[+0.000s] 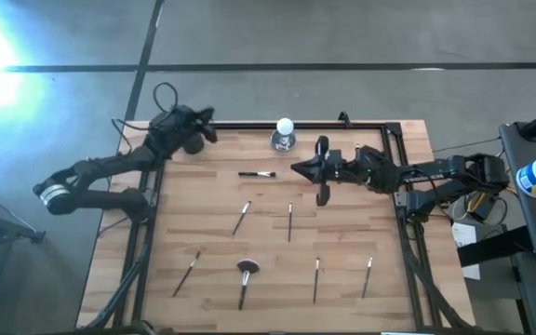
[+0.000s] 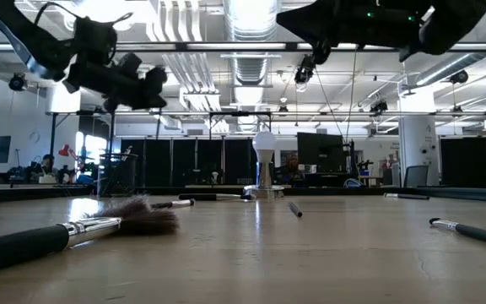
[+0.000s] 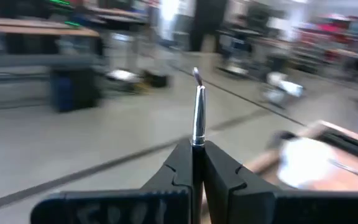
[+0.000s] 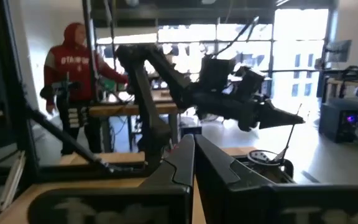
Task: Put items in baskets/containers
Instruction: Put the black eyeliner brush into the black brush holder
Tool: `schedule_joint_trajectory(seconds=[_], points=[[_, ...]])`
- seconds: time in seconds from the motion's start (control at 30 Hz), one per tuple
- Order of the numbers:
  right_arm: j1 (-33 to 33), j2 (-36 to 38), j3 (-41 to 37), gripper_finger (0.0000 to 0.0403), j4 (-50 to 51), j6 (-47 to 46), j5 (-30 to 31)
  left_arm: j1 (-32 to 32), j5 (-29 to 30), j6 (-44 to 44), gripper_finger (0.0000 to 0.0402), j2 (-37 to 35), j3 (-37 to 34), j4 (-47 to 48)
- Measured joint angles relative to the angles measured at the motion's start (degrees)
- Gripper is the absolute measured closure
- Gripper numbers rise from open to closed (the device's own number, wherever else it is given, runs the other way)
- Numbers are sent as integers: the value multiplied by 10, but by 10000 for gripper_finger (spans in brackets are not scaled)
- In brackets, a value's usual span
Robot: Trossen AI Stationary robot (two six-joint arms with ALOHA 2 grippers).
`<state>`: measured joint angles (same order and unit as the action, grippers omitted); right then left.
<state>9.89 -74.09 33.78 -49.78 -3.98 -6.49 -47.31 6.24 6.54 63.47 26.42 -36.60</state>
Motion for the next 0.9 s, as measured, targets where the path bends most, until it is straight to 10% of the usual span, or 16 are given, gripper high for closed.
schedule_joint_trajectory(seconds=[0.3,0.9], points=[[0,9,-28,394,-29,-1,9,-53,112,-11,390,14,-14,-16],[0,9,-38,394,-27,1,7,-61,157,44,390,58,-32,76]])
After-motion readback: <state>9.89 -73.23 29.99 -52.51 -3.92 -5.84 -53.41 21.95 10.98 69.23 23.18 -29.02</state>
